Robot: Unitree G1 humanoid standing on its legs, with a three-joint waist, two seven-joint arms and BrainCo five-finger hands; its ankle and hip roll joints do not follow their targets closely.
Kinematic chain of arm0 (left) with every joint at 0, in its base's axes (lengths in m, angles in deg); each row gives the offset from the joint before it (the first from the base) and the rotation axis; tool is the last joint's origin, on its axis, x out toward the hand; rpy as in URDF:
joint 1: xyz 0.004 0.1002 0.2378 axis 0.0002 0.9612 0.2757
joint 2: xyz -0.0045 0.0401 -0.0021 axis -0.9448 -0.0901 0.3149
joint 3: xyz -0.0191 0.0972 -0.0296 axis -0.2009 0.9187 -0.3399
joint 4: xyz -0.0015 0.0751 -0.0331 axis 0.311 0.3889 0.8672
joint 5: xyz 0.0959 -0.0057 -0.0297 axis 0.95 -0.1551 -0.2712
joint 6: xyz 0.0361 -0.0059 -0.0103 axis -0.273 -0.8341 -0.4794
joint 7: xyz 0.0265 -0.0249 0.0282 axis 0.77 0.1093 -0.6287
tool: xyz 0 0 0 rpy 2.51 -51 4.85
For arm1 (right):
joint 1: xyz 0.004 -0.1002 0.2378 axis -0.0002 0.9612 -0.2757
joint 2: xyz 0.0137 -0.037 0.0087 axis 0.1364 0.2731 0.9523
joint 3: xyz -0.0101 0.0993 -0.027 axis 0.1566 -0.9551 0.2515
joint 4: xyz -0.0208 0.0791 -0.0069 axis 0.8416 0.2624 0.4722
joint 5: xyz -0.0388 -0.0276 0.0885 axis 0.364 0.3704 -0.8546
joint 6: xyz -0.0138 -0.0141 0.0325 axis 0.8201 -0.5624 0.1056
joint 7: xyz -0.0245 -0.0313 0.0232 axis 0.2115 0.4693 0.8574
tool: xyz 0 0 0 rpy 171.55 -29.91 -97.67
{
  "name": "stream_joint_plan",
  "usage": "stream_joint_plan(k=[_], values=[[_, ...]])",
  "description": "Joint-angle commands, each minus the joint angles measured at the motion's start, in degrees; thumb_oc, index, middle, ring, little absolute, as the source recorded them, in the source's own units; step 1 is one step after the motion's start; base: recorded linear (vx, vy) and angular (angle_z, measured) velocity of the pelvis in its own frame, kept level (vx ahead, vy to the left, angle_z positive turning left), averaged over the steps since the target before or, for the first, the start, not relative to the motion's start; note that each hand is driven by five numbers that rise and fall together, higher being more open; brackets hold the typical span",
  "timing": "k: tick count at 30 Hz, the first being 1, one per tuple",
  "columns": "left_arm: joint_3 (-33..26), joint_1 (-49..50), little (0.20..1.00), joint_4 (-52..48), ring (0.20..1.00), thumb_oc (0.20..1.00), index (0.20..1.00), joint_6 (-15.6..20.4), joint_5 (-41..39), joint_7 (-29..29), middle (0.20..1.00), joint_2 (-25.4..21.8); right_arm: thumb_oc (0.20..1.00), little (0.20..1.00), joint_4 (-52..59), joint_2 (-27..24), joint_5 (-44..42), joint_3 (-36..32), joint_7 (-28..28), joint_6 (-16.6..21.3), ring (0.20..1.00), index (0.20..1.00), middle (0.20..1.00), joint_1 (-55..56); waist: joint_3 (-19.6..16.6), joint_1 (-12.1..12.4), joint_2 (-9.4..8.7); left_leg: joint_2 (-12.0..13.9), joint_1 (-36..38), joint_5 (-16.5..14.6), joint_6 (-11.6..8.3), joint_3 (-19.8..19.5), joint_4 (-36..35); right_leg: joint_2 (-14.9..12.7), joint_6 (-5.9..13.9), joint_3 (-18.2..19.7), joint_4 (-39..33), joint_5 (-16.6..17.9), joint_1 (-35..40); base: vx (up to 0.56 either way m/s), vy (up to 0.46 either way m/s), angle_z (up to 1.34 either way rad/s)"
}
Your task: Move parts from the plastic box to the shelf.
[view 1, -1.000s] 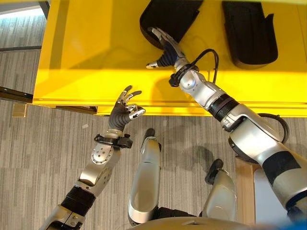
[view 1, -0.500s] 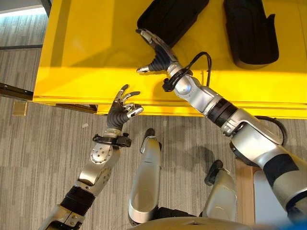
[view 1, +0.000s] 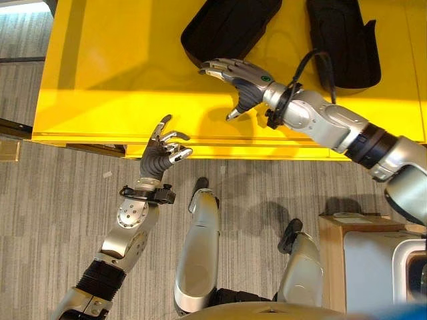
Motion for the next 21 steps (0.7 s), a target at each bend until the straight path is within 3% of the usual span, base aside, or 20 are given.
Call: stream_joint_plan(k=[1,10,21], values=[[0.74,0.04,1.000,-0.58,1.000,1.000,1.000,0.61,2.09,0.70,1.000,-0.50,1.000,1.000,1.08,-0.13,-2.47,-2.00,-0.88,3.07,1.000,1.000,1.000,-2.03,-0.93,0.79,0.13,0.42,-1.48,4.41,2.74,1.28,-1.48,1.04,-3.72,0.07,12.58,-2.08,-4.38,0.00,0.000,0.00],[-0.49,1.50,1.000,-0.95,1.000,1.000,1.000,0.84,2.69,1.09,1.000,-0.41,1.000,1.000,4.65,-8.53,-4.92,-3.13,-1.47,4.25,1.000,1.000,1.000,-0.50,-0.93,-0.48,0.07,0.95,-1.34,4.49,2.59,1.54,-1.72,1.30,-3.50,0.24,12.12,-1.82,-4.58,0.00,0.000,0.00],[-1.25,2.34,1.000,-1.23,1.000,1.000,1.000,0.72,2.60,1.66,1.000,-0.58,1.000,1.000,8.74,-12.10,-6.44,-1.45,-3.07,5.37,1.000,1.000,1.000,-1.89,-0.93,-0.59,-0.25,1.16,-1.08,4.57,2.51,1.62,-1.80,1.22,-3.37,-0.02,12.20,-1.93,-4.14,0.00,0.000,0.00]])
